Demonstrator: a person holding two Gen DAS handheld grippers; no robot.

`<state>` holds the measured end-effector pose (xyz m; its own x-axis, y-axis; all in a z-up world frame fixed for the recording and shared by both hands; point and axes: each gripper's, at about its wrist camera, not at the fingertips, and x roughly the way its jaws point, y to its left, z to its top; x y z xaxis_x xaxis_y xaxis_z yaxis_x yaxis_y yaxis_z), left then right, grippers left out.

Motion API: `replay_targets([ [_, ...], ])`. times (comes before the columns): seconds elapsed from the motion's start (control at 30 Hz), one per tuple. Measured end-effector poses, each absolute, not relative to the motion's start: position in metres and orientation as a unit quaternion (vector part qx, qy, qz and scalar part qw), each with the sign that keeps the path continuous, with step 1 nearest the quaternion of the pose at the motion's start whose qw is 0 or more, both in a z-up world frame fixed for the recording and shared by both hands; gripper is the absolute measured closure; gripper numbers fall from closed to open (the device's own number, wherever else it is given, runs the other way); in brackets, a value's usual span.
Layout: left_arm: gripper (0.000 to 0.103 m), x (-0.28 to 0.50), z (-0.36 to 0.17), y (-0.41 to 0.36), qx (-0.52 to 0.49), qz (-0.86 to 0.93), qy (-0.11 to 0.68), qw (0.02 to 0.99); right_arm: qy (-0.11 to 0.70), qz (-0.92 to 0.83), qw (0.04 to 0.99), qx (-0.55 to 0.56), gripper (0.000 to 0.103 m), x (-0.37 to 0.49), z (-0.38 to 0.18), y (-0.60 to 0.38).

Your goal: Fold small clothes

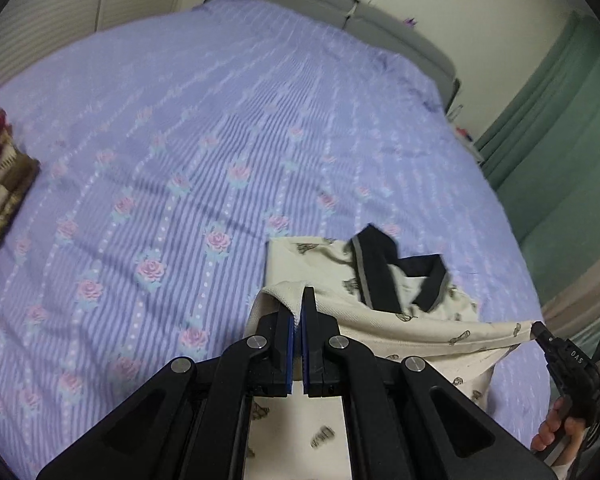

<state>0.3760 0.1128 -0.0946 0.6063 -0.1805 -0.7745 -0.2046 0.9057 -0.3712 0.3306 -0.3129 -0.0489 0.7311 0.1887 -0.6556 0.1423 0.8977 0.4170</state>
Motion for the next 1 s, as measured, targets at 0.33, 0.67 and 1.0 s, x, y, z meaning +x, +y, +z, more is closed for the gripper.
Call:
replay_targets([
  [0.33,0.097,0.419,-0.143,0.115,-0.217,0.007,0.496,0.841,0.42,-0.008,0.879,0.227,0.097,0.385,-0.107,-0.31],
  [0.67,0.033,0.409,-0.108,0.118,-0.18,-0.053,0.458,0.869,0.424,-0.004,0.883,0.199,0.054,0.391,-0.104,-0.296],
  [1.0,0.033,0.348,-0.094,0.075,0.18,-0.177,0.414,0.874,0.42,0.034,0.904,-0.068,0.051,0.338,-0.061,-0.252],
])
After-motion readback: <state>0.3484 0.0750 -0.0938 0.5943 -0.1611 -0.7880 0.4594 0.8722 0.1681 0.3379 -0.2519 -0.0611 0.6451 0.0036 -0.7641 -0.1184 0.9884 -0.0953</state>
